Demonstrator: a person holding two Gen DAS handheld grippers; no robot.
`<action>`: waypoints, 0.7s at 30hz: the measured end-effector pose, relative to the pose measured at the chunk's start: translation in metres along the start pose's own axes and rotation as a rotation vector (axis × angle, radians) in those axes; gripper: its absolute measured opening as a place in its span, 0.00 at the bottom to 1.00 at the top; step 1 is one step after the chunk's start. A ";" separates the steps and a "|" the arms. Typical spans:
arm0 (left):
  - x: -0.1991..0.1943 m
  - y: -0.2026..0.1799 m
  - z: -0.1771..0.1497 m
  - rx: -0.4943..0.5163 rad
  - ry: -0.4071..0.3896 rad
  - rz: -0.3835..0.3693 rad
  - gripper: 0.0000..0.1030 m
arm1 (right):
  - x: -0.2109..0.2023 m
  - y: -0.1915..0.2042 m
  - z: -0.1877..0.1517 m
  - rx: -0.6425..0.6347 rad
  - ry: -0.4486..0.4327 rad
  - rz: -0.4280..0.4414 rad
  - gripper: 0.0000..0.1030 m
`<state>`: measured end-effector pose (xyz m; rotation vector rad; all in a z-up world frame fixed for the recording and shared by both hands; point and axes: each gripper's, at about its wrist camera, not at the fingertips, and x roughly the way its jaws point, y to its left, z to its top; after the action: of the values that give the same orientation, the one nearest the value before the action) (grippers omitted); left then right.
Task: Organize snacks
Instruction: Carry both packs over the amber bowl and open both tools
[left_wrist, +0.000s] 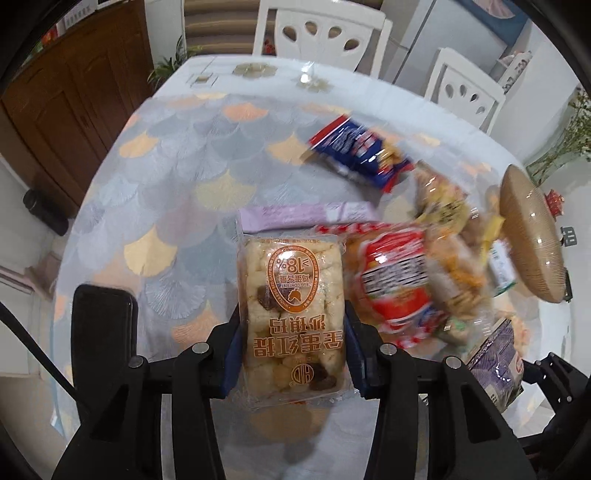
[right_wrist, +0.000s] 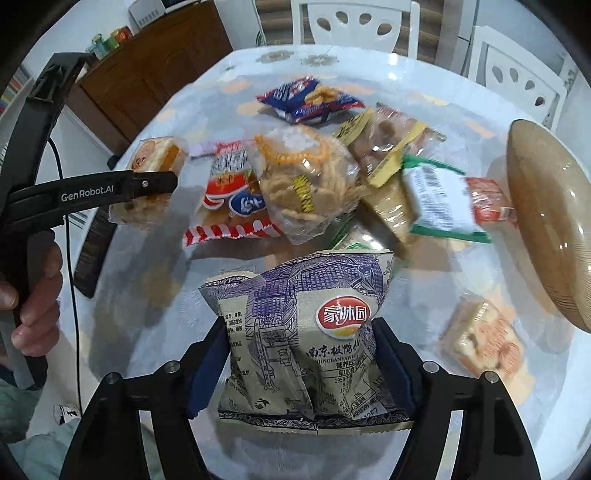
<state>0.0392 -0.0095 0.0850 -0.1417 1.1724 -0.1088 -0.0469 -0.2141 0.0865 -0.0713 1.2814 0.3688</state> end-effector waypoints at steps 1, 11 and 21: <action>-0.006 -0.002 0.002 0.005 -0.009 -0.002 0.43 | -0.008 -0.004 -0.001 0.009 -0.011 0.006 0.71; -0.083 -0.094 0.067 0.206 -0.116 0.023 0.43 | -0.087 -0.069 0.000 0.159 -0.147 -0.016 0.71; -0.075 -0.226 0.088 0.312 -0.095 -0.169 0.43 | -0.144 -0.191 0.007 0.377 -0.239 -0.157 0.71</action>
<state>0.0885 -0.2153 0.2246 0.0297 1.0341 -0.4270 -0.0157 -0.4250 0.1959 0.1862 1.0819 -0.0035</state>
